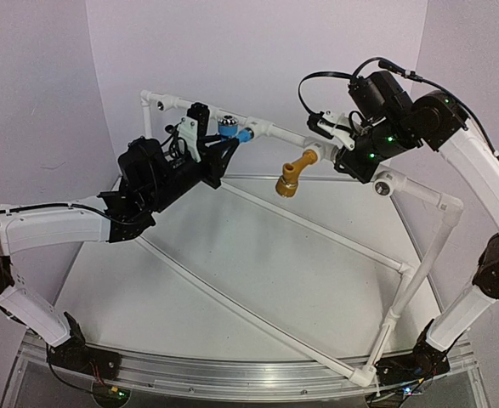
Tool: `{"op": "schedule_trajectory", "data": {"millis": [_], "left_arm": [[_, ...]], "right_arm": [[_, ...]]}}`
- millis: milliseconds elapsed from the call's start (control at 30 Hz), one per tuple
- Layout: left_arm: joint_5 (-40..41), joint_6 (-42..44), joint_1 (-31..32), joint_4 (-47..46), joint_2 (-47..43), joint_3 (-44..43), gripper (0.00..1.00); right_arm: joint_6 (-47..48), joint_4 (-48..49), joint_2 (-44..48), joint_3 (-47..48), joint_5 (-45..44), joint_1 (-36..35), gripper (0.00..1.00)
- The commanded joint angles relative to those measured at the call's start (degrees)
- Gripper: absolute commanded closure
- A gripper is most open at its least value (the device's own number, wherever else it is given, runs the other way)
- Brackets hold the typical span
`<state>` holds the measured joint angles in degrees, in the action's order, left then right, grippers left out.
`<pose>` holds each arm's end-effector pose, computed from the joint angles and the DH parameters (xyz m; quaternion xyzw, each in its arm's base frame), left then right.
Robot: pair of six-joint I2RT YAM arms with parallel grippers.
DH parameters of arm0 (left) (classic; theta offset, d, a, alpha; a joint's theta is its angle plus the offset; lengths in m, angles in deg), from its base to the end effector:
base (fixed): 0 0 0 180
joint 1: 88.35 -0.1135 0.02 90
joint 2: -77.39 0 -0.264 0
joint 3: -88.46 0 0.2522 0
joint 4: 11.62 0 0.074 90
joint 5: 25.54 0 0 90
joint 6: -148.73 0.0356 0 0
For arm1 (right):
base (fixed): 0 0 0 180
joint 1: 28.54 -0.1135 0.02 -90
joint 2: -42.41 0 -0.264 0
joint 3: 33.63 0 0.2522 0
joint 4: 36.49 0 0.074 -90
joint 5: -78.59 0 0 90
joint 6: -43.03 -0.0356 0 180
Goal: Install the water faucets
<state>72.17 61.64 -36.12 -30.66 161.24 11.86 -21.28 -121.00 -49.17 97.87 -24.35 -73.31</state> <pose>0.2175 -0.2729 0.3665 0.2450 0.5820 -0.2845 0.7213 0.2173 0.2043 0.4629 -0.4932 0.7738 -0.0389 0.3955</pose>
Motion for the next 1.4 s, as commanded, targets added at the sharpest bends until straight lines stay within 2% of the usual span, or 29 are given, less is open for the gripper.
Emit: {"op": "schedule_trajectory", "data": {"millis": [0,300,767,1367], "left_arm": [[-3.91,-2.23,1.16,10.8,4.92,-2.73,1.0],[-4.23,-0.31,2.41,11.7,5.58,-2.77,1.0],[-2.26,16.31,2.77,12.83,5.24,-2.42,1.0],[-5.39,41.07,2.76,17.65,3.74,-1.48,1.0]], "right_arm": [[-6.2,6.41,-2.64,1.19,3.28,-1.16,1.0],[-5.66,5.74,-1.73,0.59,6.38,-1.16,1.0],[-5.26,5.49,-0.85,-0.13,7.11,-1.18,1.0],[-4.68,5.51,0.07,-1.21,7.05,-1.19,1.0]]}}
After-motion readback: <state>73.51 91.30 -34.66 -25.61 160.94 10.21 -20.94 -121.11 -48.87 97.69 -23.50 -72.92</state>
